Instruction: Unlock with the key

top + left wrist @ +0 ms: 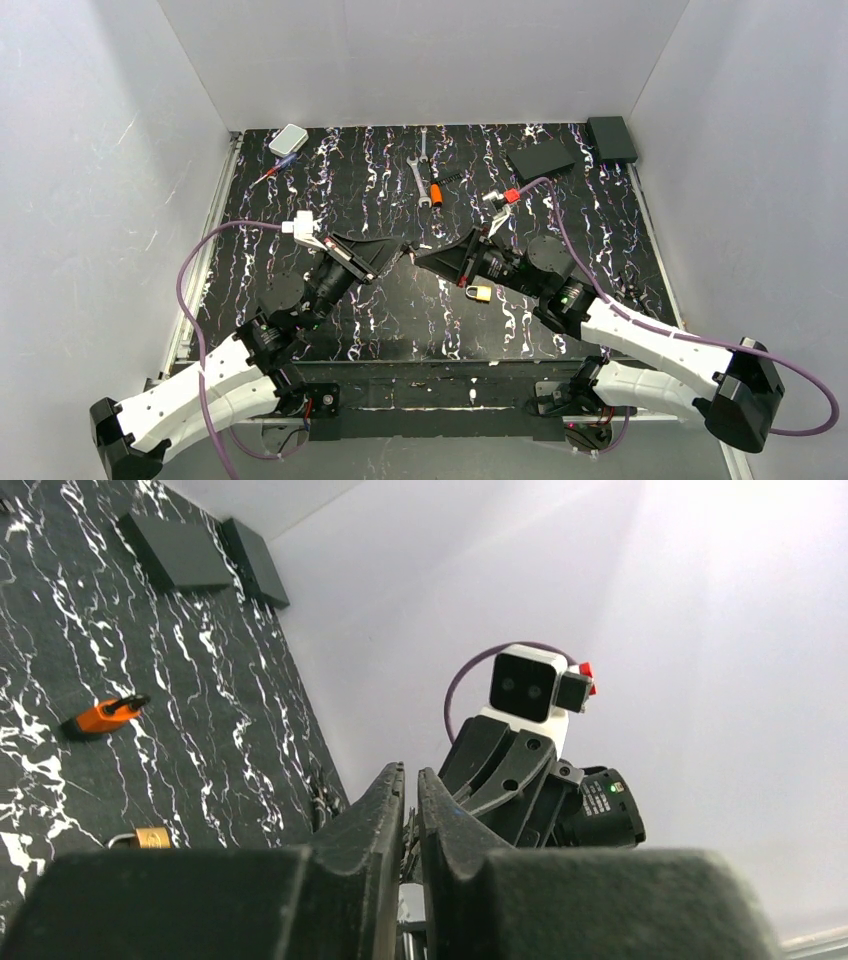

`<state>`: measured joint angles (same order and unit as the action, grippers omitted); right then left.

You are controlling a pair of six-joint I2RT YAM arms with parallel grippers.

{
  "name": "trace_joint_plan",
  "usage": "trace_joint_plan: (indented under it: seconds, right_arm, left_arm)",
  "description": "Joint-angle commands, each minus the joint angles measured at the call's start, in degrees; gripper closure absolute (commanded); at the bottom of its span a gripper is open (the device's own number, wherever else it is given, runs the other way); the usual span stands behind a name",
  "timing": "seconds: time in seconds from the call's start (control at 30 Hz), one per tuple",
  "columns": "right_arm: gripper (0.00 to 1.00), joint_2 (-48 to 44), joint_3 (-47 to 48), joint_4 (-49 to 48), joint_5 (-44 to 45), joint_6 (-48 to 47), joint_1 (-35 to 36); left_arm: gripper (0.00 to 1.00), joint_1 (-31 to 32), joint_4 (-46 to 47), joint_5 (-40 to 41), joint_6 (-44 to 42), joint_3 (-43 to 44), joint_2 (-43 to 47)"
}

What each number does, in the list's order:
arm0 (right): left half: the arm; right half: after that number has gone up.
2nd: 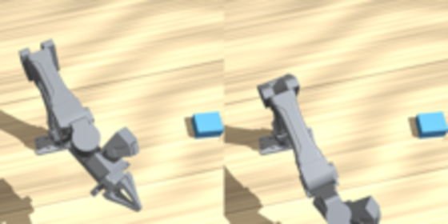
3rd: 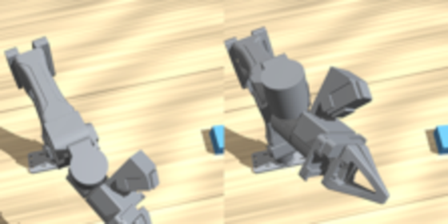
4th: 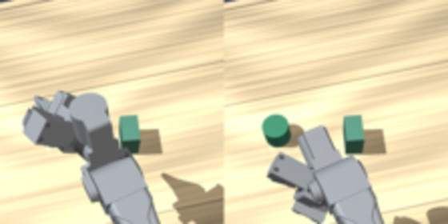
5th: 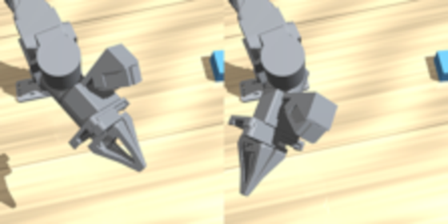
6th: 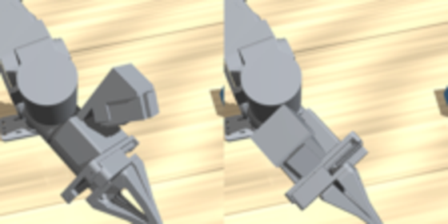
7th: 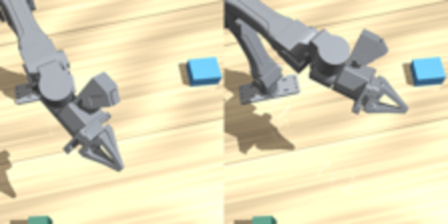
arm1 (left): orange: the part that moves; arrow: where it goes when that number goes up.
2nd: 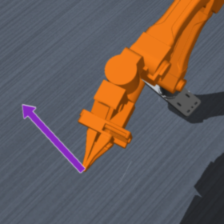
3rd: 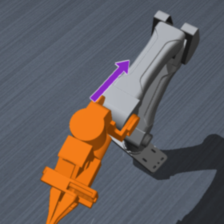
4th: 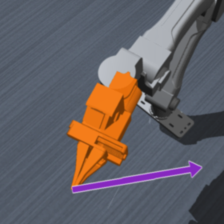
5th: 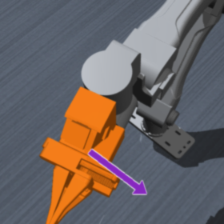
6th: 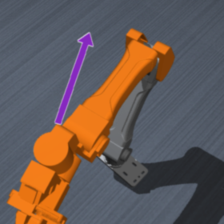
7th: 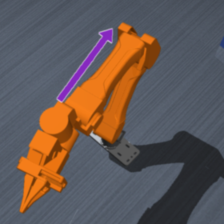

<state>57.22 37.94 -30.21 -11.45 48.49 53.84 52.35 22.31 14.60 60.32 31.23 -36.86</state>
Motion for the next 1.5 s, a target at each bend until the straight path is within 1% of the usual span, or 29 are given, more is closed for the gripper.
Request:
trace_joint_plan:
  seconds: [0.0, 0.07, 0.1, 0.17, 0.23, 0.33, 0.4, 0.47, 0.5, 0.6, 0.67, 0.77, 0.9, 1.0, 1.1, 1.23, 1.3, 1.4, 1.47]
  right_arm:
    - [0.99, -1.6, 3.3, -0.1, 1.6, -2.0, -0.1]
    - [0.99, -1.8, 3.4, 0.7, 1.7, -2.2, -0.1]
    - [0.99, -2.0, 3.6, 1.4, 1.8, -2.5, -0.1]
    - [0.99, -2.6, 4.4, 4.4, 2.6, -3.9, -0.1]
    - [0.99, -4.0, 6.0, 11.8, 5.2, -6.5, -0.1]
    - [0.99, -6.2, 9.4, 23.8, 12.0, -11.0, -0.1]
    - [0.99, -7.4, 11.9, 30.9, 17.9, -13.5, -0.1]
    - [0.99, -8.2, 14.1, 38.5, 23.2, -15.6, -0.2]
    - [0.99, -8.6, 15.2, 40.6, 25.9, -16.4, -0.1]
    - [0.99, -9.5, 18.2, 48.1, 32.4, -18.4, -0.2]
    - [0.99, -9.6, 20.7, 52.9, 37.3, -19.5, -0.2]
    - [0.99, -9.7, 23.2, 56.6, 40.9, -21.1, -0.1]
    - [0.99, -9.8, 24.0, 59.3, 43.7, -21.3, -0.2]
    - [0.99, -10.1, 22.9, 59.9, 44.4, -20.0, -0.2]
    - [0.99, -10.7, 22.3, 60.8, 45.1, -19.2, -0.2]
    - [0.99, -12.1, 21.9, 61.5, 45.6, -18.9, -0.2]
    - [0.99, -13.0, 22.0, 62.1, 45.2, -19.0, -0.2]
    - [0.99, -13.8, 22.1, 63.0, 45.3, -19.0, -0.2]
    - [0.99, -14.4, 22.1, 63.6, 45.6, -18.4, -0.2]
  left_arm:
    - [0.86, -0.3, 0.9, 3.5, -1.3, -0.9, 1.3]
    - [0.79, -0.3, 0.7, 3.7, -1.4, -1.2, 1.7]
    - [0.72, -0.4, 0.4, 3.9, -1.7, -1.3, 2.1]
    - [0.51, -0.3, -1.4, 3.9, -3.3, -1.1, 3.3]
    - [0.36, -0.4, -5.0, 4.1, -5.9, -0.1, 4.2]
    - [0.25, -0.4, -14.7, 5.2, -9.3, 2.8, 4.9]
    - [0.14, -0.4, -23.6, 6.3, -10.6, 5.4, 4.6]
    - [0.07, -0.4, -30.4, 6.0, -13.4, 8.0, 3.5]
    - [0.05, -0.4, -33.1, 5.7, -14.9, 9.0, 2.7]
    - [0.04, -0.4, -38.3, 2.9, -20.6, 12.6, -0.8]
    - [0.04, -0.3, -41.4, -0.3, -26.2, 15.5, -4.7]
    - [0.02, -0.4, -42.5, -7.8, -35.5, 19.1, -10.1]
    - [0.02, -0.4, -41.4, -22.0, -46.4, 22.5, -18.7]
    - [0.02, -0.2, -38.7, -24.9, -54.2, 22.8, -22.8]
    - [0.02, 0.2, -36.8, -25.1, -64.4, 23.3, -26.7]
    - [0.04, 1.3, -36.8, -29.5, -78.4, 24.7, -33.2]
    - [0.06, 2.5, -37.1, -32.7, -88.1, 26.3, -39.1]
    - [0.06, 3.1, -37.1, -34.8, -94.6, 28.4, -44.5]
    - [0.06, 3.2, -36.8, -35.8, -97.4, 30.2, -48.4]
